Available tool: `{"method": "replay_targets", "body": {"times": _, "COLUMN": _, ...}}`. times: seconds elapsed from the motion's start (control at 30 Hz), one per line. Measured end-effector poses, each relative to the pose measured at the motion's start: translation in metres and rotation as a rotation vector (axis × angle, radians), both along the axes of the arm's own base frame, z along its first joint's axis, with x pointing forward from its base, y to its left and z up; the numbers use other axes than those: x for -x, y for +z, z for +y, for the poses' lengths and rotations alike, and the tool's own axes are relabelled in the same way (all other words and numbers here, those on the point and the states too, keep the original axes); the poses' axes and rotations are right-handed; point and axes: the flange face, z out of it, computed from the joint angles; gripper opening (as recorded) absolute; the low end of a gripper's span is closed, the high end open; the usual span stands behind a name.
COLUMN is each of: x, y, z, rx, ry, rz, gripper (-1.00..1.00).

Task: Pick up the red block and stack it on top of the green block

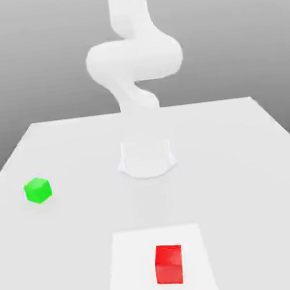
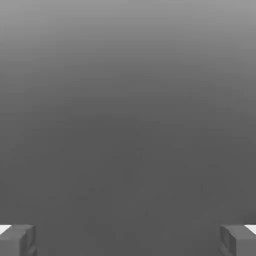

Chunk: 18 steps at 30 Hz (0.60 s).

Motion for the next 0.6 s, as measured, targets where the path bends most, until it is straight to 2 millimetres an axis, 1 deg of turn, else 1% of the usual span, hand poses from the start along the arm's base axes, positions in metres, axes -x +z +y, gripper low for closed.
{"method": "replay_targets", "body": {"times": 0.07, "x": -0.026, "y": -0.040, "z": 0.002, "rx": -0.004, "ry": -0.010, "rz": 0.067, "gripper": 0.00}}
{"method": "replay_targets", "body": {"times": 0.13, "x": -0.046, "y": -0.079, "z": 0.003, "rx": -0.008, "ry": -0.019, "rz": 0.131, "gripper": 0.00}}
{"method": "replay_targets", "body": {"times": 0.2, "x": -0.063, "y": -0.120, "z": 0.005, "rx": -0.011, "ry": -0.028, "rz": 0.195, "gripper": 0.00}}
{"method": "replay_targets", "body": {"times": 0.3, "x": -0.080, "y": -0.182, "z": 0.007, "rx": -0.017, "ry": -0.042, "rz": 0.290, "gripper": 0.00}}
{"method": "replay_targets", "body": {"times": 0.43, "x": -0.090, "y": -0.266, "z": 0.009, "rx": -0.024, "ry": -0.060, "rz": 0.416, "gripper": 0.00}}
{"method": "replay_targets", "body": {"times": 0.5, "x": -0.089, "y": -0.308, "z": 0.010, "rx": -0.028, "ry": -0.069, "rz": 0.479, "gripper": 0.00}}
{"method": "replay_targets", "body": {"times": 0.6, "x": -0.080, "y": -0.369, "z": 0.013, "rx": -0.034, "ry": -0.082, "rz": 0.574, "gripper": 0.00}}
